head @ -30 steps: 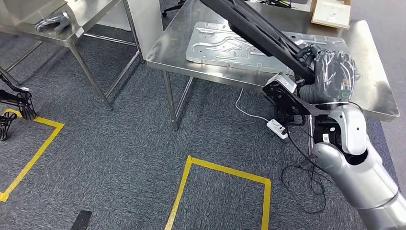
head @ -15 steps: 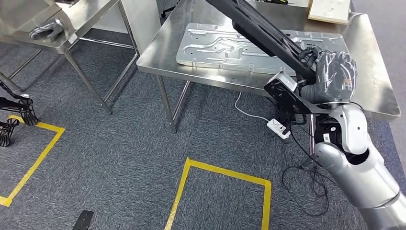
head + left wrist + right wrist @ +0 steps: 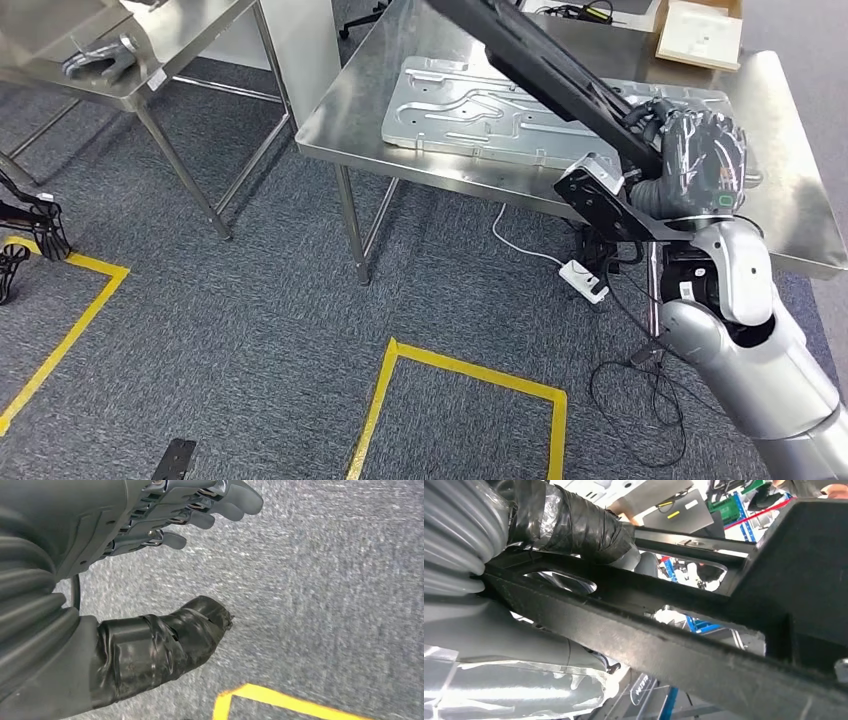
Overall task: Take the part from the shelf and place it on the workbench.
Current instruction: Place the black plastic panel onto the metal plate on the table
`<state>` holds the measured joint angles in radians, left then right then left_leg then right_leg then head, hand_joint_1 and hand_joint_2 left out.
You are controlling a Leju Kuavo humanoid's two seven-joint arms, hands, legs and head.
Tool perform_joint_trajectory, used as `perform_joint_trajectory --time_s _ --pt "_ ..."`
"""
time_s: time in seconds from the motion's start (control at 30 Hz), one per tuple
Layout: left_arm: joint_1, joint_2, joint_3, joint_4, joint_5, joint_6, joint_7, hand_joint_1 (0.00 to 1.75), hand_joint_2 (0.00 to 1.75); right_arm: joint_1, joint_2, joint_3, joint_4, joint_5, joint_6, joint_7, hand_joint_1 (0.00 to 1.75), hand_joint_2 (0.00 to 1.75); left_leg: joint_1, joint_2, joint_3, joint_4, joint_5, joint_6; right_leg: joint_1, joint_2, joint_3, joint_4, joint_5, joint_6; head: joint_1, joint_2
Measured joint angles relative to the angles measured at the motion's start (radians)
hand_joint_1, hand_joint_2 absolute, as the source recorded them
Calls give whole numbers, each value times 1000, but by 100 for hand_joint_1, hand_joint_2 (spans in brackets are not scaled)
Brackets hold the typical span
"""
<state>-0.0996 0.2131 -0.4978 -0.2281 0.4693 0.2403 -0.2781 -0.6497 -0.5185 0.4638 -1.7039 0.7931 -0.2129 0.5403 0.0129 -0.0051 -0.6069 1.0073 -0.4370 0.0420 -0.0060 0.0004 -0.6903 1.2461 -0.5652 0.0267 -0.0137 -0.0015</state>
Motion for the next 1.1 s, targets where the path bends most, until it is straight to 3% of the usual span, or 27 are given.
perform_joint_trajectory --time_s 0.03,0.07,0.13,0.2,0.23,0.37,0.43,0.5,0.57,0.6,0.67,0.73,0.8,0.9,0.97,1.03,1.07,1.1 --pt "0 -1 0 0 0 0 0 0 175 2 0 0 0 0 0 0 175 175 1 0 5 1 -5 0 -4 0 -30 40 -2 4 0 0" --pt "1 -2 0 0 0 0 0 0 175 3 0 0 0 0 1 1 175 175 2 -1 10 3 -11 -1 -7 0 -44 47 15 7 0 0" --pt "2 -3 0 0 0 -1 0 0 175 4 -1 0 0 0 2 2 175 175 6 -2 22 11 -27 -8 -15 -1 -19 -45 94 13 0 0" --pt "1 -4 0 0 -1 -1 0 0 175 3 -2 0 -1 0 3 3 175 175 6 -5 29 20 -43 -19 -16 0 29 -157 145 13 0 0" --pt "0 -4 0 0 -2 -1 0 0 175 2 -2 0 -2 0 3 3 175 175 5 -6 29 23 -47 -26 -15 1 43 -188 150 10 -1 0" --pt "0 -5 0 0 -2 -2 -1 0 175 2 -4 -1 -5 4 5 6 175 175 5 -4 32 23 -60 -49 -12 3 58 -206 138 -16 -2 0" --pt "-2 -6 0 0 -2 -2 -1 0 175 -1 -5 -2 -6 7 5 6 175 175 7 -1 0 92 -92 -56 -13 1 72 -213 133 -30 -7 0" --pt "-1 -6 0 0 -2 -2 -2 0 175 -1 -5 -3 -7 8 5 6 175 175 7 0 -77 226 -132 -59 -9 0 82 -214 124 -40 -10 0" --pt "2 -7 0 0 -2 -3 -2 0 175 0 -5 -3 -7 8 6 7 175 175 7 0 -136 296 -128 -59 -3 1 92 -214 115 -45 -10 0" --pt "4 -7 0 0 -2 -3 -2 0 175 1 -5 -3 -7 9 6 7 175 175 6 0 -139 276 -97 -56 -1 2 99 -214 110 -45 -10 0" --pt "4 -7 0 0 -2 -3 -2 0 175 1 -5 -3 -7 9 5 7 175 175 3 0 -100 154 -13 -45 1 4 115 -215 99 -44 -10 0" --pt "3 -6 0 0 -2 -3 -2 0 175 1 -5 -4 -9 10 6 8 175 175 -4 1 -54 51 28 -33 5 5 124 -215 89 -37 -9 0" --pt "1 -5 0 0 -2 -3 -2 0 175 2 -6 -4 -10 11 6 11 175 175 -10 2 -40 26 20 -26 5 5 125 -217 83 -27 -9 0" --pt "1 -5 0 0 -2 -2 -2 0 175 4 -10 -7 -14 12 7 13 175 175 -4 2 -21 7 16 -16 3 4 124 -198 66 -12 -7 0" --pt "0 -5 0 0 -2 -2 -2 0 175 5 -15 -10 -15 12 7 13 175 175 0 2 -3 -2 10 -7 1 4 77 -102 27 -4 -4 0" --pt "-1 -6 0 0 -2 -2 -2 0 175 8 -16 -11 -15 12 7 13 175 175 0 2 7 -1 1 -3 -4 3 -3 22 -6 3 -3 0" --pt "0 -7 0 0 -2 -2 -2 0 175 11 -17 -11 -15 12 7 14 175 175 1 1 13 -1 -6 -4 -6 3 -31 52 0 6 -3 0" --pt "0 -8 0 0 -2 -2 -2 0 175 13 -18 -11 -15 12 8 14 175 175 2 1 19 1 -12 -5 -9 3 -42 46 25 9 -3 0"
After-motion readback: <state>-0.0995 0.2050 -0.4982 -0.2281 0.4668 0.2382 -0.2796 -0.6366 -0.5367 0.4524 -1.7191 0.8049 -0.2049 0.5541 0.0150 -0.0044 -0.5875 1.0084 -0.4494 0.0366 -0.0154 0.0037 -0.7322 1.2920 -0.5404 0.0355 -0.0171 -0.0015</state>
